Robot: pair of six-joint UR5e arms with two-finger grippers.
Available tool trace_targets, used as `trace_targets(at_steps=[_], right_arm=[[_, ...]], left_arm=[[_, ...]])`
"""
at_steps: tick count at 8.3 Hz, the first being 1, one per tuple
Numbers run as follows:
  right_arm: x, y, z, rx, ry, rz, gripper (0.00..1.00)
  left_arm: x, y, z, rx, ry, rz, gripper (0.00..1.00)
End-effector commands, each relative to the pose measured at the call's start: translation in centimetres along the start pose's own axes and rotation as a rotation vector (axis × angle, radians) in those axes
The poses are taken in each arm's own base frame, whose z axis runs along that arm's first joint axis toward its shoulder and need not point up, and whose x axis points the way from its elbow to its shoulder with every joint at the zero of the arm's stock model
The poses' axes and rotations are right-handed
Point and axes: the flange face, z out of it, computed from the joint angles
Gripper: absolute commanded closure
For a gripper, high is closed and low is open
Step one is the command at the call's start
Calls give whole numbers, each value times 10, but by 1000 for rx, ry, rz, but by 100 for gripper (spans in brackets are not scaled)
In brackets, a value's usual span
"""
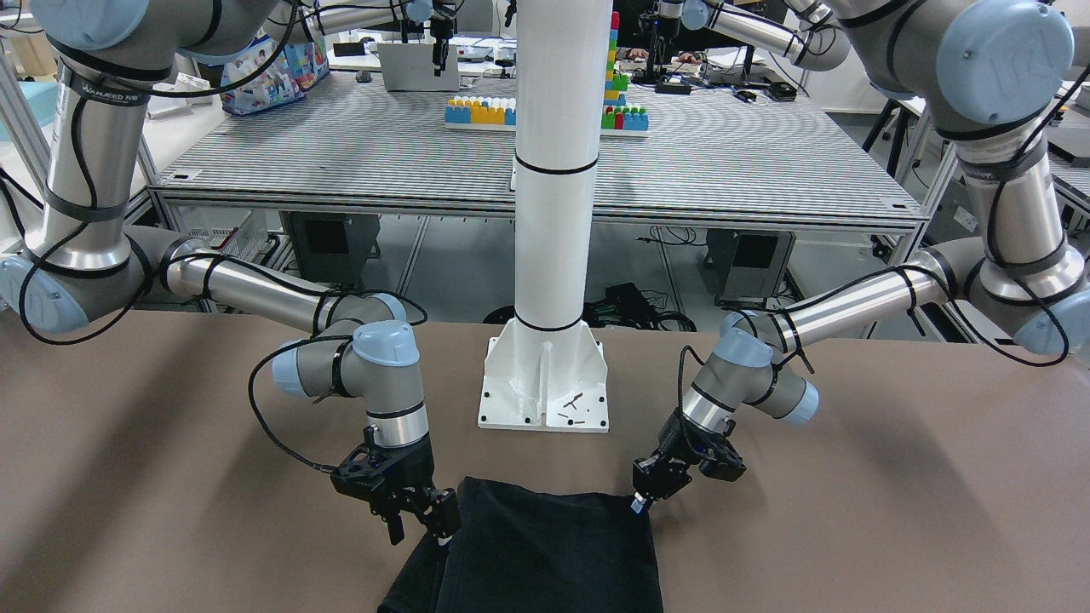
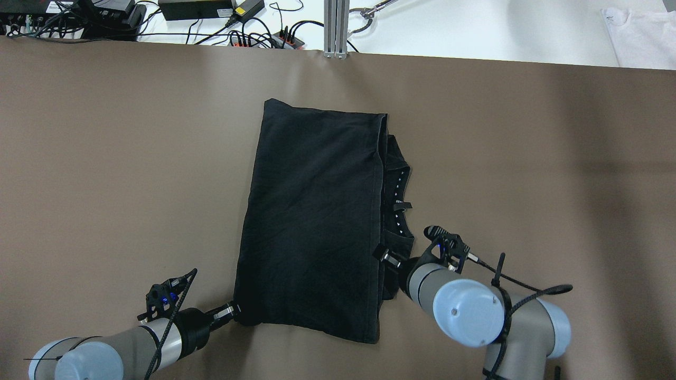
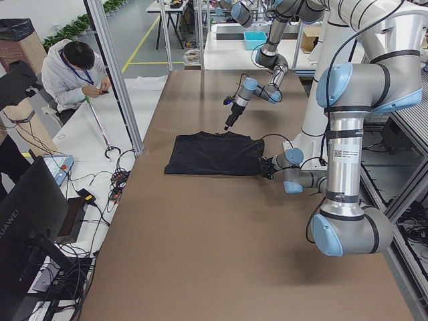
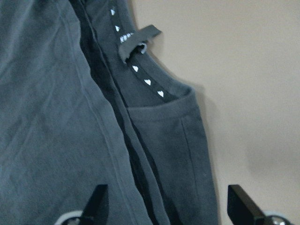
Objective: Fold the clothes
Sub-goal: 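Move the right gripper down along the shirt edge toward the robot, then grasp the shirt's near corners with both grippers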
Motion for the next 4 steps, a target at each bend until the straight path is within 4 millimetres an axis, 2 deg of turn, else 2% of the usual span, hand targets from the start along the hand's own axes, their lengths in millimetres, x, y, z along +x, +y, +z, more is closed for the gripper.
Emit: trace_targets(at_steps=[1,2,4], right_arm=[[30,71,3,-10,15,52,9],[27,82,2,-13,5,67,10],[27,86,6,-10,9,69,12]], left_arm=[[-2,0,2,10,-1,2,100],[-2,-1,2,11,-1,2,100],[-3,-1,1,10,-3,2,100]])
